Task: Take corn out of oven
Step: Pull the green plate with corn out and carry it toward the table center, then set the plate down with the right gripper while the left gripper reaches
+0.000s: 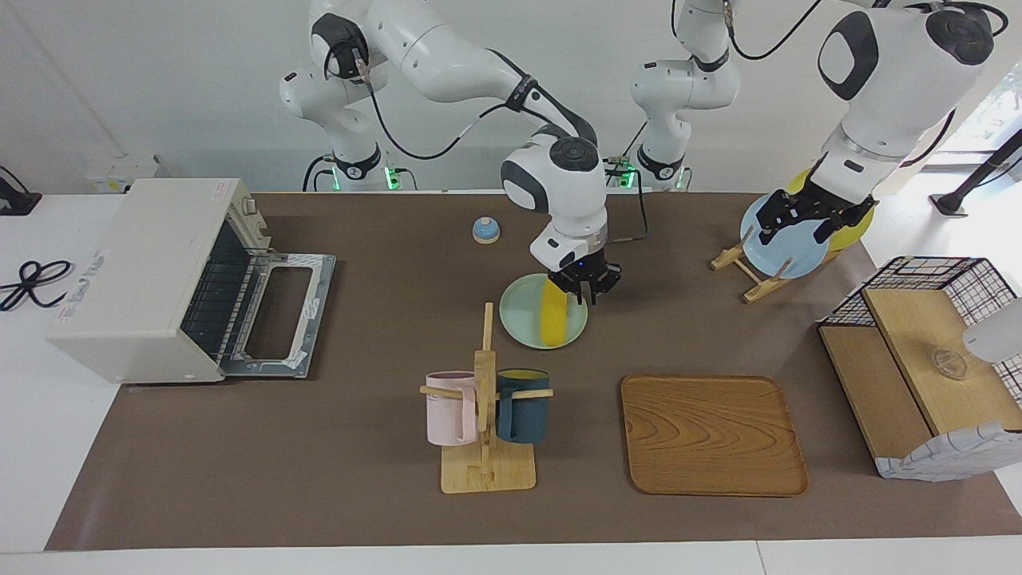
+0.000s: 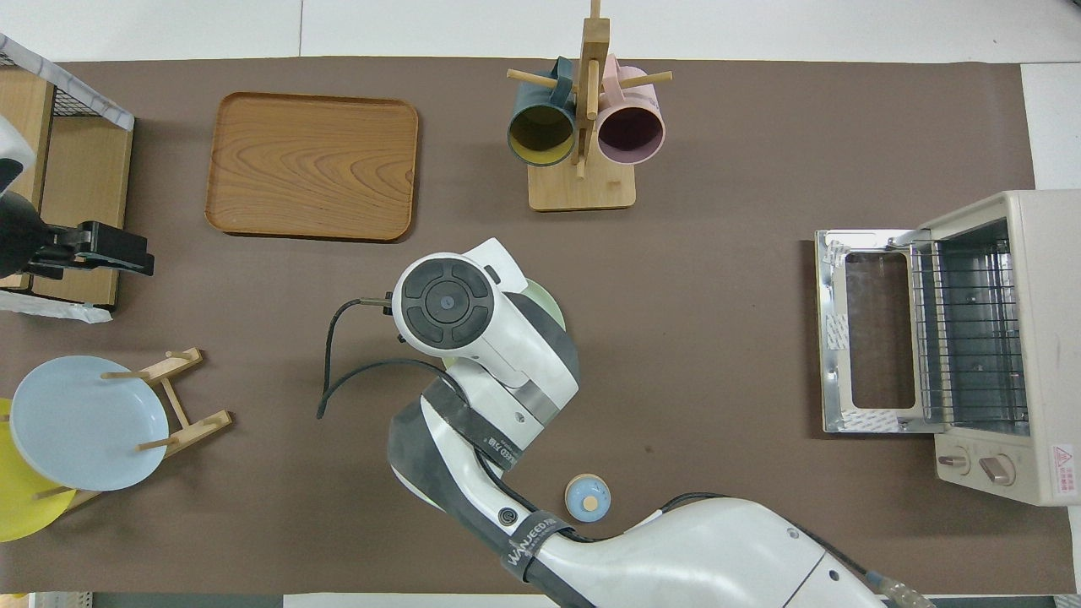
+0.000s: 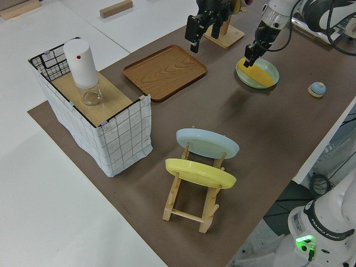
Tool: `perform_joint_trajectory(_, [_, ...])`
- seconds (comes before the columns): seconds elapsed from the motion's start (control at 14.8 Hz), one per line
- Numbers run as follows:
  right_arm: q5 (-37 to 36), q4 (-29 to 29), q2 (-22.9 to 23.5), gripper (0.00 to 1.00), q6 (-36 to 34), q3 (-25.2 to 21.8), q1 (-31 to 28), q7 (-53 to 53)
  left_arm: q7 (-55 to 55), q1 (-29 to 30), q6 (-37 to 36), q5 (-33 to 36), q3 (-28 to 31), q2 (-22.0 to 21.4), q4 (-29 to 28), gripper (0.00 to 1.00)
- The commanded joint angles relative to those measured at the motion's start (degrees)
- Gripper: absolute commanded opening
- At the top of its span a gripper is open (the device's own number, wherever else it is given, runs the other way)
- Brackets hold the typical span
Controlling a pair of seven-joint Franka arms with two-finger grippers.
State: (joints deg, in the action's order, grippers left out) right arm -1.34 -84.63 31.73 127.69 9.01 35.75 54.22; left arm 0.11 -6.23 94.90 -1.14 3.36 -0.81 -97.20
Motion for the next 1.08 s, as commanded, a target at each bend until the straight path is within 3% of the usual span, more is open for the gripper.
perform_joint_trajectory(0.0, [-1.2, -0.4, -2.0, 0.37, -1.5, 0.2, -2.1, -1.4, 0.4, 0.5, 1.2, 1.2, -0.3, -0.7, -0.5, 1.0])
perform_joint_trajectory(0.2, [-2.1, -1.5, -7.0, 0.37, -14.4, -0.2, -6.3, -6.0, 0.0, -0.3, 2.2, 0.9, -0.5, -0.7, -1.1, 1.0])
perform_joint_trajectory(0.34, [-2.4, -6.0, -10.8, 0.37, -18.1, -0.1, -12.2, -10.4, -0.2, -2.6, 3.8, 0.5, -0.8, -0.9, -3.1, 1.0])
perform_joint_trajectory(0.61, [-2.4, -21.9, -17.7, 0.36, -14.6, -0.1, -21.2, -22.4, -9.8, -11.8, 8.4, -2.7, -0.8, 0.8, -5.0, 1.0])
perform_joint_trajectory(0.88, [-4.5, -27.9, -19.1, 0.32, -11.2, -0.2, -27.9, -29.5, -16.0, -19.9, 15.9, -6.1, -0.7, 6.2, -6.0, 1.0])
perform_joint_trajectory(0.95, [-5.6, -29.2, -19.6, 0.27, -10.2, -0.2, -28.9, -30.5, -16.1, -22.1, 17.7, -6.1, -0.7, 8.2, -6.2, 1.0])
perform_joint_trajectory(1.02, [-7.1, -30.8, -19.9, 0.13, -9.4, -0.2, -29.8, -31.0, -16.0, -24.2, 20.1, -6.1, -0.7, 10.3, -6.2, 1.0])
